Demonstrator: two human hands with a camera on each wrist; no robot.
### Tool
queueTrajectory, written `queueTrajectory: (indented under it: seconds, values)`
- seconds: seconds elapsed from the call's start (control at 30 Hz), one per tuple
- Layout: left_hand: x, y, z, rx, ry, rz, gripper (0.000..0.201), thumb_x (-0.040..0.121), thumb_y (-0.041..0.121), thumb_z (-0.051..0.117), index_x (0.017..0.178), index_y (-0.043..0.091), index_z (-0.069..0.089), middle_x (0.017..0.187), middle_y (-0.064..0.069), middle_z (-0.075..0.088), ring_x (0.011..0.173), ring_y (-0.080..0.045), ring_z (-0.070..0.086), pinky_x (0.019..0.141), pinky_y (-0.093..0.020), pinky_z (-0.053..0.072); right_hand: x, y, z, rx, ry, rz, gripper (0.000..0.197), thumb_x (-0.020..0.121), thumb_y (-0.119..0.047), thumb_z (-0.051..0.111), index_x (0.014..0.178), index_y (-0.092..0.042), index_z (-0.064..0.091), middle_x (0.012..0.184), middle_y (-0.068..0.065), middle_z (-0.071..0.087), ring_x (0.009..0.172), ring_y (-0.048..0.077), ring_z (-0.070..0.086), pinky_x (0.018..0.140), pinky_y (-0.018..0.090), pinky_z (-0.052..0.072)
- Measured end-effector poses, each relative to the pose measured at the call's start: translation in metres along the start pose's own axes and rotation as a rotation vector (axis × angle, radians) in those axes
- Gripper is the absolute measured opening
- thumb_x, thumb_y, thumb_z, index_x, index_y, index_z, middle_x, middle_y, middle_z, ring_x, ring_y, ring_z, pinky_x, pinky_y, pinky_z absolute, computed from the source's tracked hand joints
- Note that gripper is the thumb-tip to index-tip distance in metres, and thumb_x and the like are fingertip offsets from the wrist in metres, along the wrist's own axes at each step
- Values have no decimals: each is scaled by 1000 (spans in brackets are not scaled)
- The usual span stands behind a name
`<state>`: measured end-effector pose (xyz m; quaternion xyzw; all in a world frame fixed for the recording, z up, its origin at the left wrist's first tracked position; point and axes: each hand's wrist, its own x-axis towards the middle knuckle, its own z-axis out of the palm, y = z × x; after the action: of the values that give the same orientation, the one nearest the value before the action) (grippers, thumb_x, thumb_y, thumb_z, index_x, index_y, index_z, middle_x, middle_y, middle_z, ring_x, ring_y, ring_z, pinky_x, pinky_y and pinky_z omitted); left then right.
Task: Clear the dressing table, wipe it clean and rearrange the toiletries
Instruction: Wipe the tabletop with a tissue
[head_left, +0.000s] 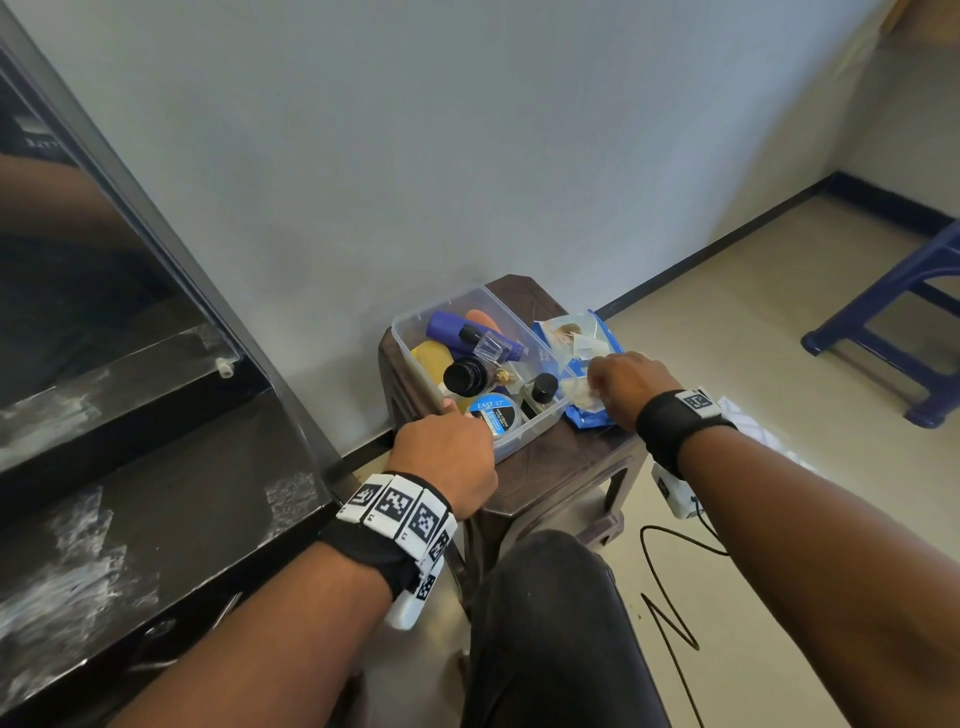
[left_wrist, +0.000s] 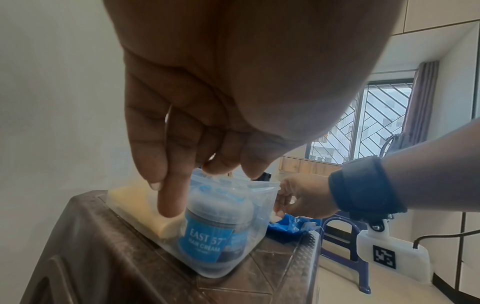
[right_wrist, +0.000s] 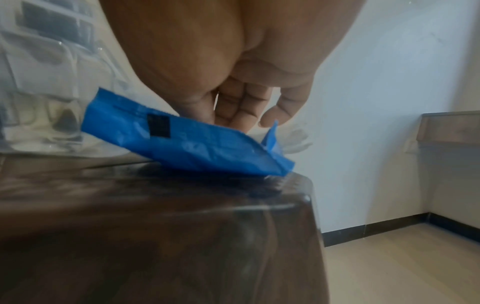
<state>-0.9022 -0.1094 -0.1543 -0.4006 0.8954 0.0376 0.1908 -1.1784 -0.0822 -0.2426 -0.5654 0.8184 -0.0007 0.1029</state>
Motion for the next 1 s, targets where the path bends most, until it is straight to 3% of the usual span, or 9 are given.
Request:
queueTrajectory:
  seconds: [0.1,0.3,0.47,0.57,0.67,0.73,0.83,0.9,1.0]
  values:
    - [-2,-1,-1,-7,-9,-3,42,107,33,43,141,11,52,142,-15,60,114,-30,65,90,-43,53,-5,0,0,68,-3,-6,33,98,-26,66,130,-30,62,124,-1,63,110,22,58,90,34,51]
    - [-3,-2,1,4,-16,-17,47,108,35,42,147,9,47,147,-17,55,117,-33,65,94,-47,56,-10,1,-4,118,9,22,25,101,-30,61,122,-24,71,125,3,65,114,21,56,92,29,45]
    - [-3,-1,-1,-8,1,-15,44,106,32,44,143,9,51,139,-16,61,114,-31,66,94,-46,57,-15,0,-9,254,91,88,28,101,-32,64,124,-21,76,124,3,69,103,18,54,84,28,41]
    - [-3,0,1,-23,12,-16,42,105,32,46,141,10,54,133,-13,64,111,-29,67,91,-43,57,-20,2,-14,380,145,160,27,100,-35,66,120,-22,77,122,3,70,101,18,54,82,31,46]
    - [-1,-2,2,-39,7,-20,46,105,33,47,144,11,51,138,-13,61,112,-29,66,92,-43,57,-24,1,-28,508,177,243,21,99,-32,67,114,-23,78,119,1,68,105,20,57,90,36,51]
    - [-1,-3,0,-65,-3,-29,47,105,35,47,146,12,49,144,-13,57,115,-29,66,94,-44,56,-31,-1,-41,562,211,265,16,100,-26,66,110,-22,77,110,1,68,101,21,61,86,35,50]
    - [-4,-9,0,-142,-30,-40,55,105,48,47,150,18,46,161,-12,42,126,-32,62,102,-48,53,-44,-7,-67,687,281,256,10,101,-21,62,101,-21,72,96,0,70,91,21,63,78,30,50]
    - [-12,-19,1,-245,-32,-7,68,102,58,49,159,23,37,171,-5,27,141,-32,51,112,-49,46,-57,-16,-86,775,290,230,12,102,-22,60,101,-19,72,95,1,70,91,20,62,75,29,49]
    - [-41,-37,9,-533,67,34,80,96,64,57,164,33,28,172,4,27,150,-24,41,121,-44,38,-79,-39,-109,1065,262,203,17,104,-17,57,94,-14,71,91,6,66,84,22,59,82,39,52]
